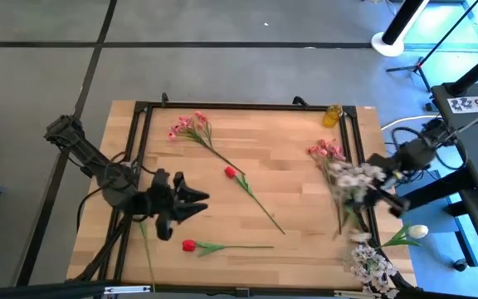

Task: Sort flowers into vase by color
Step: Put the white flowers into the transparent vase

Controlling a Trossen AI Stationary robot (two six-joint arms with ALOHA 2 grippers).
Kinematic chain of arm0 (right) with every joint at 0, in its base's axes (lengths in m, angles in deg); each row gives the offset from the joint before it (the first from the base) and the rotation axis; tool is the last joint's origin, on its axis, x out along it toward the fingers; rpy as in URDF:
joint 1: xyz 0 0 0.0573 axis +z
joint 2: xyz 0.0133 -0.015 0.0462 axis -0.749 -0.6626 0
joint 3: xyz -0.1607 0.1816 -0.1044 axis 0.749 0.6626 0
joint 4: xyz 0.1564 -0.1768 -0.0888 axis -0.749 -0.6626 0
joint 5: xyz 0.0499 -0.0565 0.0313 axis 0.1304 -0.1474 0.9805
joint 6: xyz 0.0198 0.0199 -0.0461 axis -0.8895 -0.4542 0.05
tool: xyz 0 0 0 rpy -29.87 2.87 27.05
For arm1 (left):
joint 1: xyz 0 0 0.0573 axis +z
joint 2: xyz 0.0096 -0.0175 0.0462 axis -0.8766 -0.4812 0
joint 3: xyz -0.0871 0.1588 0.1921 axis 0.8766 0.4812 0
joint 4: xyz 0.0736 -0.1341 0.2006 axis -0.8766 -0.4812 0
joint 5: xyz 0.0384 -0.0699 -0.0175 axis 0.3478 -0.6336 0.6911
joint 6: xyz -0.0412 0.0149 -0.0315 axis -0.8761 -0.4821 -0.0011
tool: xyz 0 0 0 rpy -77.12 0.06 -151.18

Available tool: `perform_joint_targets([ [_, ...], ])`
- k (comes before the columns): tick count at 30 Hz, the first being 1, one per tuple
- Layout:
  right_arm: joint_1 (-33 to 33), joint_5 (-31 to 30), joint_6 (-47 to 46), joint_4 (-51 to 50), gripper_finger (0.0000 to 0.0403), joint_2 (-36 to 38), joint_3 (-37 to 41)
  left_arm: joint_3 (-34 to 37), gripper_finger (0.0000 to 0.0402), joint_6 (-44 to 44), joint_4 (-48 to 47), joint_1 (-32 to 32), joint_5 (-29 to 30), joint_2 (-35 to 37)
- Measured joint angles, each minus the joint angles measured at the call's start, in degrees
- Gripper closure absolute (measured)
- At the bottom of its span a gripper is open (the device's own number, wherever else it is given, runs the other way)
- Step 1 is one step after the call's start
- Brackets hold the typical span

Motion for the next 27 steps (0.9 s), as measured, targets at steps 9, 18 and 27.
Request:
perform_joint_targets([
  [9,10.7,4.5,1.3,-8.3,0.0397,13.1,4.7,0.0,0.0268,7.0,35.1,8.5,-9.0,-14.4],
  [18,18.4,8.2,6.5,-6.9,0.0397,17.0,11.8,0.0,0.0293,-1.9,41.0,12.4,-4.5,-20.1],
  [27,23.6,6.5,6.5,-2.5,0.0397,17.1,14.8,0.0,0.0301,-1.3,41.2,14.5,-3.8,-20.2],
])
